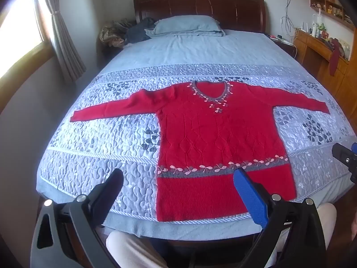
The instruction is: Fold small clothes
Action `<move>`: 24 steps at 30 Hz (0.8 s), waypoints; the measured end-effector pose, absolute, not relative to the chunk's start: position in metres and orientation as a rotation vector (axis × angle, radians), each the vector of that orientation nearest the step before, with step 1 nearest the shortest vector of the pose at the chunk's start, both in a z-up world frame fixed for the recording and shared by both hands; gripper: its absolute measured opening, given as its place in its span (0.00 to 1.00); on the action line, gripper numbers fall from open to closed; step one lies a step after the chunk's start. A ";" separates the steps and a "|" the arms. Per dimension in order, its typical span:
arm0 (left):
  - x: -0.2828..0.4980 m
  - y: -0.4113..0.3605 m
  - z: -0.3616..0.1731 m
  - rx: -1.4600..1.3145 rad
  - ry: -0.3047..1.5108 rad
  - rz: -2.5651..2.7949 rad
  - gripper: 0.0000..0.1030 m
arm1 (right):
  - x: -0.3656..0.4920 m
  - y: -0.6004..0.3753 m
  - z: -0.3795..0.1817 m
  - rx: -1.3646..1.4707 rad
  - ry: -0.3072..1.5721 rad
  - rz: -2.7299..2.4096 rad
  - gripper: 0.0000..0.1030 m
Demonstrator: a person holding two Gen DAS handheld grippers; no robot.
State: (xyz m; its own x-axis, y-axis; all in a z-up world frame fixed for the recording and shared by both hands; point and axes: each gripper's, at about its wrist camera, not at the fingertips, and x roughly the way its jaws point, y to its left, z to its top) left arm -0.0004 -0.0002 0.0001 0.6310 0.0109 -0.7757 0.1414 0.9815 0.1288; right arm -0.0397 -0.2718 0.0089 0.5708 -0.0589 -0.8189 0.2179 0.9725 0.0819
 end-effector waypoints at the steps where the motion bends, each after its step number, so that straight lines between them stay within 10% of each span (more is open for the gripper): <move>1: -0.001 0.000 0.000 0.186 0.886 -0.071 0.96 | -0.039 -0.272 0.008 0.183 0.954 -0.162 0.97; 24: 0.006 0.009 -0.007 0.173 0.903 -0.040 0.96 | -0.038 -0.270 0.004 0.166 0.941 -0.150 0.97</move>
